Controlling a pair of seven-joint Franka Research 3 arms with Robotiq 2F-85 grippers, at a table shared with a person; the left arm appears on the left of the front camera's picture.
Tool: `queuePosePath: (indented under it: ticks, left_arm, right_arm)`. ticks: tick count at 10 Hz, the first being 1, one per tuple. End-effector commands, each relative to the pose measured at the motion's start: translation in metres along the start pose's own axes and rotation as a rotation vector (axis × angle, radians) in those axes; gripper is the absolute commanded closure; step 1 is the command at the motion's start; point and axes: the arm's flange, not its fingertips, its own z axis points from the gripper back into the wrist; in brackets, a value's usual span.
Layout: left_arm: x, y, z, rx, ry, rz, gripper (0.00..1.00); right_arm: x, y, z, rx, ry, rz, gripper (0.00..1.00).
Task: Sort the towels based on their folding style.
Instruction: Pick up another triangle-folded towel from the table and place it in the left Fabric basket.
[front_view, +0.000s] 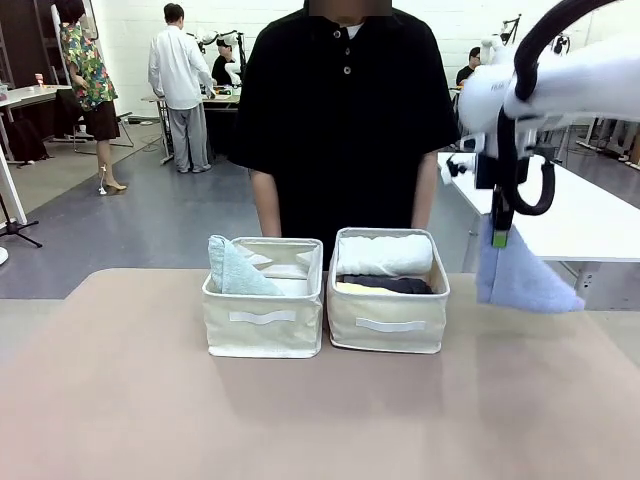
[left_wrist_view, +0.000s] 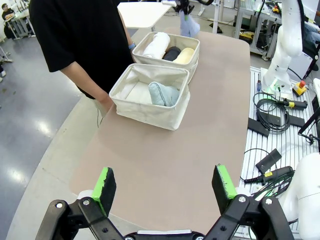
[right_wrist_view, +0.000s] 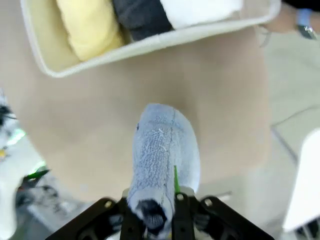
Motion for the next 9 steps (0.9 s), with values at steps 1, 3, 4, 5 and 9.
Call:
queuePosePath:
  ticks: [1,3,4,5,9]
  left_arm:
    - [0.001,-0.002,0.001,0.004,-0.013,-0.008,0.0]
    - [0.001,-0.002,0.001,0.004,-0.013,-0.008,0.0]
    - [0.001,-0.002,0.001,0.004,-0.013,-0.008,0.0]
    - [0.001,-0.002,0.001,0.004,-0.013,-0.008,0.0]
    - [0.001,-0.002,0.001,0.004,-0.013,-0.008,0.0]
  right_arm:
    - [0.001,0.04,0.123,-0.049,0.018,-0.098,1.0]
    - [-0.009,0.071,0.201,-0.091,-0.08,-0.158,1.0]
    - [-0.015,0.082,0.216,-0.111,-0.132,-0.163,1.0]
    - [-0.023,0.082,0.212,-0.107,-0.136,-0.196,1.0]
    - [-0.032,0.11,0.214,-0.11,-0.087,-0.143,1.0]
